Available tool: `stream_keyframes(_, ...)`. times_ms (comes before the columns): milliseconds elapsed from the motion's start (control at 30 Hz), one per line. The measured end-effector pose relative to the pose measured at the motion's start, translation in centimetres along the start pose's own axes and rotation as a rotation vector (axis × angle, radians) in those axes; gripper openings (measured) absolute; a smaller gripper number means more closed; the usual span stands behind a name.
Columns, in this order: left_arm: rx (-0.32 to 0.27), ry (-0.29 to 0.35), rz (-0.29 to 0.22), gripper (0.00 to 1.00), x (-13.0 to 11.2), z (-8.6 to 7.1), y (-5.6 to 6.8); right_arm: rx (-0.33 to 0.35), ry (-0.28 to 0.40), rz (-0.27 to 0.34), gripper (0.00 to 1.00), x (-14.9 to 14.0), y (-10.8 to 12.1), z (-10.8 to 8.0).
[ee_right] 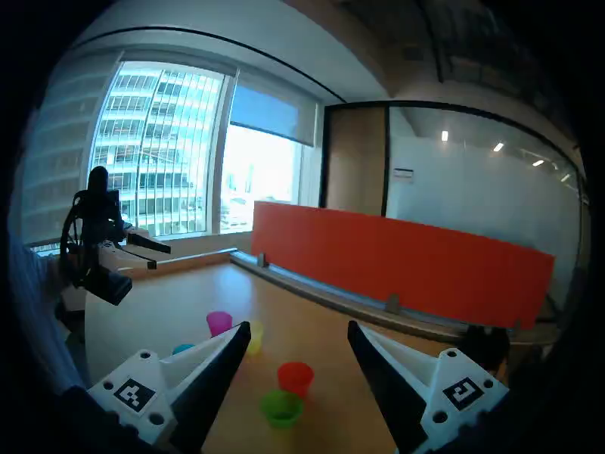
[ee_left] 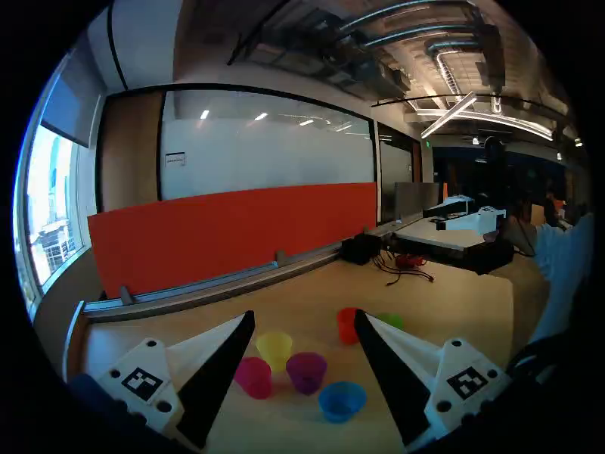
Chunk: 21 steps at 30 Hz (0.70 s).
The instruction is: Pour water
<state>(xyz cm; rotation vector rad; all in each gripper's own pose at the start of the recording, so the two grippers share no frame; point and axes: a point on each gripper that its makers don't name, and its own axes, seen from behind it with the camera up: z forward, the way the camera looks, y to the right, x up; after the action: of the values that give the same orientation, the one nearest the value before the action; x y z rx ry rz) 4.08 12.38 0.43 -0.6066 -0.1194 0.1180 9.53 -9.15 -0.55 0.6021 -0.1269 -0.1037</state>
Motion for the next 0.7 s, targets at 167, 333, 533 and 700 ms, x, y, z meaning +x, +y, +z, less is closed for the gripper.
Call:
stream_keyframes(167, -0.026, -0.023, -0.001, 0.98, -1.9, 0.3, 0.6, 0.014, -0.029, 0.01, 0.99, -1.4, -0.3, 0.6)
stream_keyframes(333, -0.047, -0.045, -0.005, 0.98, -3.4, 0.5, 1.2, 0.028, -0.06, 0.017, 0.99, -3.3, -0.5, 1.1)
stream_keyframes(533, -0.082, -0.065, -0.016, 0.98, -5.0, 0.7, 2.2, 0.039, -0.099, 0.021, 1.0, -5.4, -0.5, 1.6)
stream_keyframes(700, -0.102, -0.09, -0.006, 0.98, -6.7, 1.1, 3.0, 0.05, -0.13, 0.012, 1.0, -7.3, -0.5, 1.9)
